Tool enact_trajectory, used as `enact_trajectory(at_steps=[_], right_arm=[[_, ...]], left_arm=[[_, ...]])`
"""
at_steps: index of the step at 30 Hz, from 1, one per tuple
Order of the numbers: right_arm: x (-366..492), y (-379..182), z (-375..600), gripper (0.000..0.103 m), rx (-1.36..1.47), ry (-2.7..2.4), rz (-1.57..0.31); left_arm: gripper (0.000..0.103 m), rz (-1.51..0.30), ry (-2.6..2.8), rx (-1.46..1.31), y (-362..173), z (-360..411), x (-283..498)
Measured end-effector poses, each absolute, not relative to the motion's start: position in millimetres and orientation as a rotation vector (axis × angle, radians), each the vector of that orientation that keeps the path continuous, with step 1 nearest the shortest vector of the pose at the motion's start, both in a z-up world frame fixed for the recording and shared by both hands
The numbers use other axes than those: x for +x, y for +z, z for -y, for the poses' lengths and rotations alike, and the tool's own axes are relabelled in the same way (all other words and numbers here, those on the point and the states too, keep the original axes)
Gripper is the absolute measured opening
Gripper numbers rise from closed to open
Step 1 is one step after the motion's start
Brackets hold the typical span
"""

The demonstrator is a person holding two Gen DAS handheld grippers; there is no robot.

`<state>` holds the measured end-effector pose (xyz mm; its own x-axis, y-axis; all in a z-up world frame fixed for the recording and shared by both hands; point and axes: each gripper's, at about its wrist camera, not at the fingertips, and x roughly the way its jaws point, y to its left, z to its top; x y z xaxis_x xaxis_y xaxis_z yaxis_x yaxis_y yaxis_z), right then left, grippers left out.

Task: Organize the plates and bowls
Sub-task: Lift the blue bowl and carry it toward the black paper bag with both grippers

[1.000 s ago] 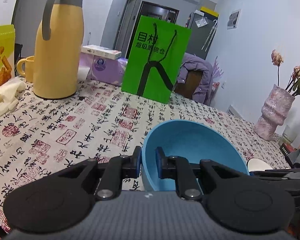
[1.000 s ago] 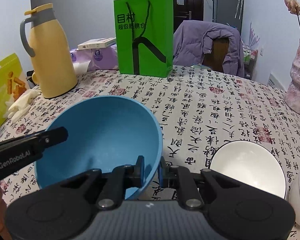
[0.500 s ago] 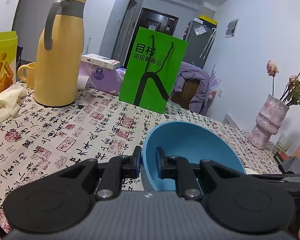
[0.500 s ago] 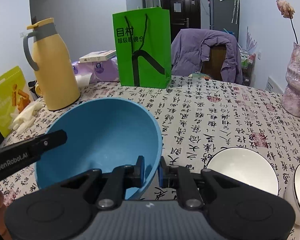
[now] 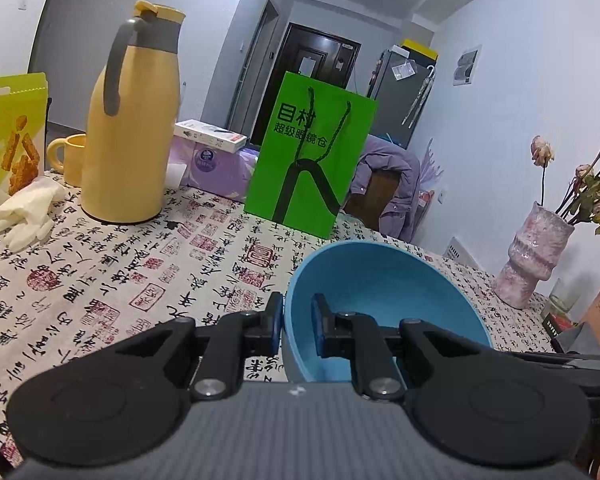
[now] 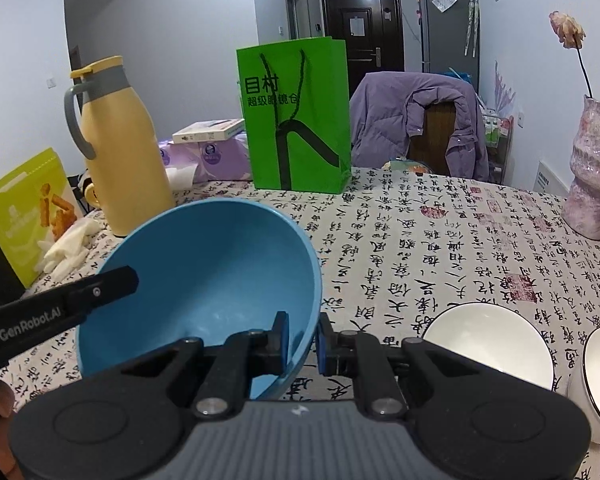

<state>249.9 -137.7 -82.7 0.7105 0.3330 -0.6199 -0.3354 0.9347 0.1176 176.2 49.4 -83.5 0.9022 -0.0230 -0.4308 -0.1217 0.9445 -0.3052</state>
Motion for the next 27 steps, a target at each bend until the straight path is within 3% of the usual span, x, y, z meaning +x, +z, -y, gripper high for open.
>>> enact_trajectory(at_steps=[27], right_arm=[[193, -59, 106, 0.013, 0.005, 0.424, -0.641]], left_arm=[[0.015, -0.386, 0.096, -0.33, -59, -79, 111]])
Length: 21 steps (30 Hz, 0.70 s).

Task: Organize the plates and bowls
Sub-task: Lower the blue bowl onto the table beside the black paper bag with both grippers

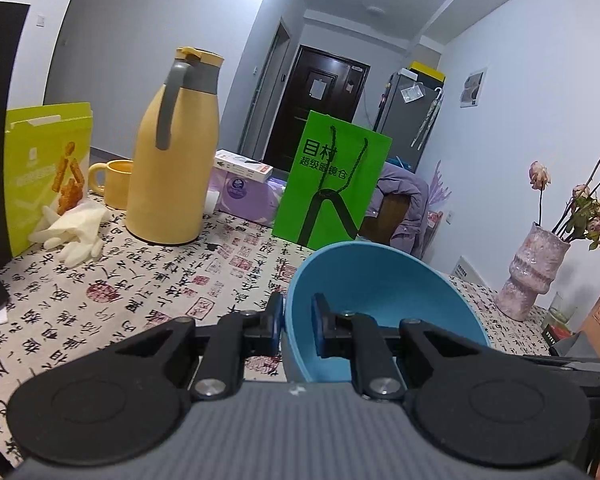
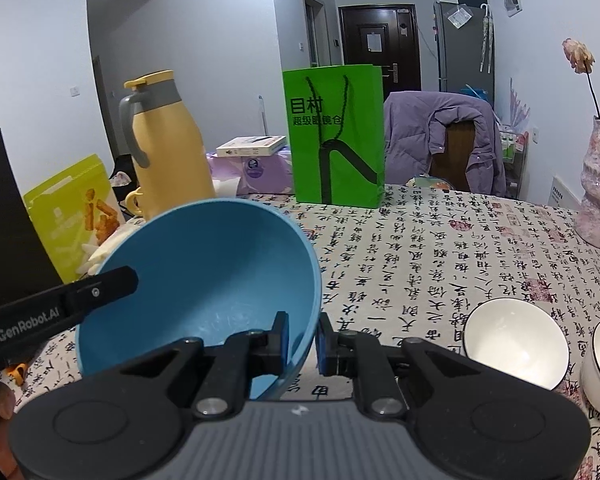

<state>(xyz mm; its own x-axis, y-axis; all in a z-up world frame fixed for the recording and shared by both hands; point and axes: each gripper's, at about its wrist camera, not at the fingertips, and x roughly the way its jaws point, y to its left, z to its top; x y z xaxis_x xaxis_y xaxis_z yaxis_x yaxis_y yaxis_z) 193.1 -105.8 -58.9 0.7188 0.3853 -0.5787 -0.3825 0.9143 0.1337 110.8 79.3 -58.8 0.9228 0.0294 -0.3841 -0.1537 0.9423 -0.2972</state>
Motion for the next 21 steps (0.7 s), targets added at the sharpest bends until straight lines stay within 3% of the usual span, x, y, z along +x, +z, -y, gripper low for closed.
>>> enact_trajectory(at_steps=[21], right_arm=[[156, -61, 65, 0.013, 0.015, 0.506, -0.653]], left_arm=[[0.015, -0.371, 0.163, -0.324, -58, -119, 60]])
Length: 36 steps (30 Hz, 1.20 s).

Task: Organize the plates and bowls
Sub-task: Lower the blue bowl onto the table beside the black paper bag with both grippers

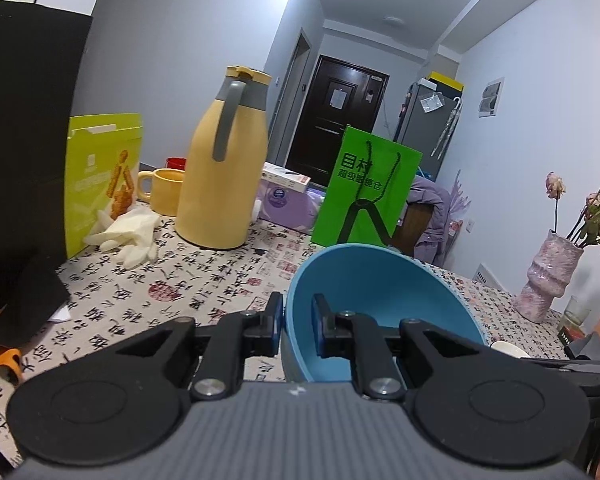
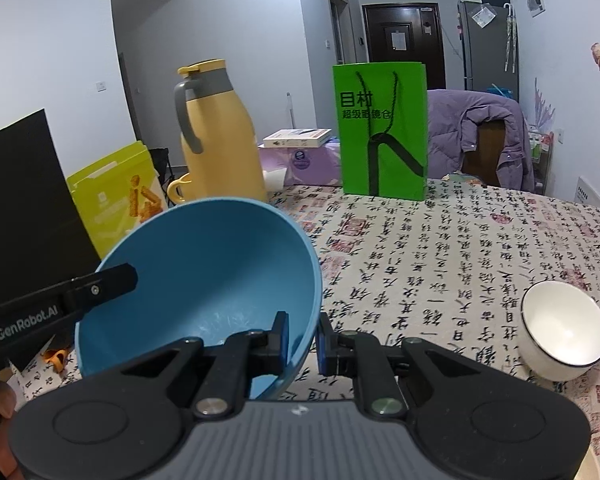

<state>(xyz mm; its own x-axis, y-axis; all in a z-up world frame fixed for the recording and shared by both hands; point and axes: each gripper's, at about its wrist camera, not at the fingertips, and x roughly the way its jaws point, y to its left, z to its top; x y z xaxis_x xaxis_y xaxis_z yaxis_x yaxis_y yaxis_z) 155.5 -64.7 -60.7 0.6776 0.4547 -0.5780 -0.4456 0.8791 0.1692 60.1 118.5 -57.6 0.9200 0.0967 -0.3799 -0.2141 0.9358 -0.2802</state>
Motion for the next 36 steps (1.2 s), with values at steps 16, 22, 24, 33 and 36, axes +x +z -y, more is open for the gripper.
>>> enact_trajectory(at_steps=[16, 22, 24, 33, 36], right_arm=[[139, -78, 36, 0.014, 0.003, 0.574, -0.708], [134, -85, 27, 0.014, 0.006, 0.592, -0.729], [133, -87, 24, 0.014, 0.003, 0.594, -0.735], [129, -96, 12, 0.014, -0.015, 0.611, -0.764], [127, -100, 8, 0.014, -0.022, 0.617, -0.775]], left_arm=[[0.015, -0.404, 0.222, -0.316, -72, -142, 31], [0.015, -0.422, 0.241, -0.316, -79, -150, 24], [0.015, -0.431, 0.244, -0.32, -82, -153, 21], [0.015, -0.478, 0.264, -0.333, -98, -162, 12], [0.015, -0.487, 0.271, -0.338, -101, -165, 9]])
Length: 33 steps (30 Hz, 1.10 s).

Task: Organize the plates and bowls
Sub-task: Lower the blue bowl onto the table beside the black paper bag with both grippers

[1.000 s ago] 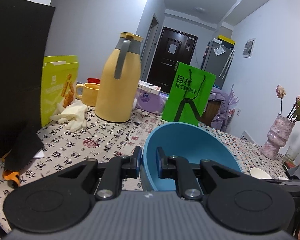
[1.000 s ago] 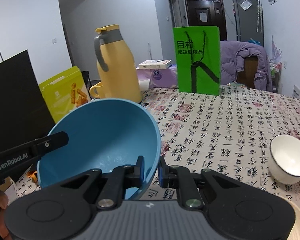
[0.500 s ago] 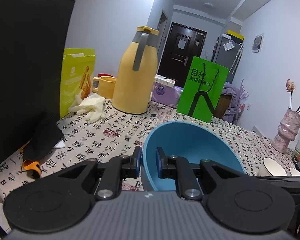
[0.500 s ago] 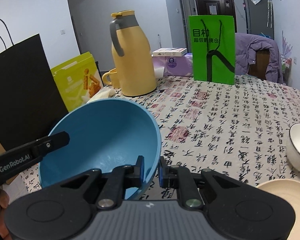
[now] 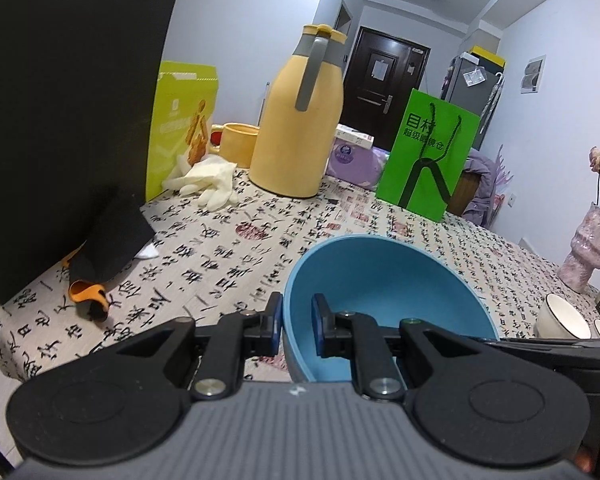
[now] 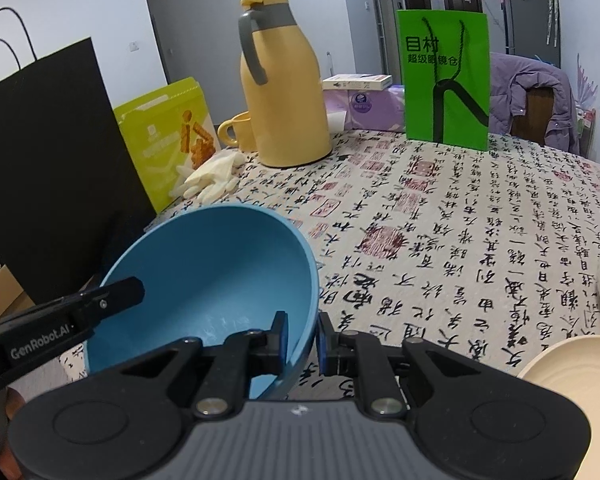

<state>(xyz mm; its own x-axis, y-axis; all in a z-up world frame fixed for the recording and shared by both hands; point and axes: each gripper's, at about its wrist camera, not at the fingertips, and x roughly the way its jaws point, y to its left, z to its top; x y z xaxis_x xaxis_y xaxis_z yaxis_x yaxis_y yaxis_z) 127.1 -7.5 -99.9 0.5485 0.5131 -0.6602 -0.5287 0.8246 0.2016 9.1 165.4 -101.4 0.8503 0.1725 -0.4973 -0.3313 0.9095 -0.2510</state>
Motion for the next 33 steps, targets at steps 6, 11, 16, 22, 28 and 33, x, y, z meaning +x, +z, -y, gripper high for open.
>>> enact_trajectory(at_steps=[6, 11, 16, 22, 28, 33], right_arm=[[126, -108, 2, 0.014, -0.028, 0.622, -0.795], [125, -113, 0, 0.015, -0.029, 0.63, -0.811], [126, -120, -1, 0.015, -0.03, 0.626, -0.83], [125, -123, -1, 0.015, -0.026, 0.619, -0.832], [125, -123, 2, 0.018, 0.012, 0.632, -0.84], [120, -117, 9, 0.036, 0.046, 0.648, -0.809]], left_arm=[[0.015, -0.517, 0.284, -0.337, -111, -169, 8], [0.015, -0.536, 0.293, -0.346, -116, -172, 8], [0.015, -0.555, 0.296, -0.348, -122, -172, 10], [0.015, -0.564, 0.298, -0.347, -126, -172, 12], [0.017, -0.567, 0.3, -0.359, -126, -173, 12], [0.042, -0.553, 0.303, -0.361, -122, -173, 9]])
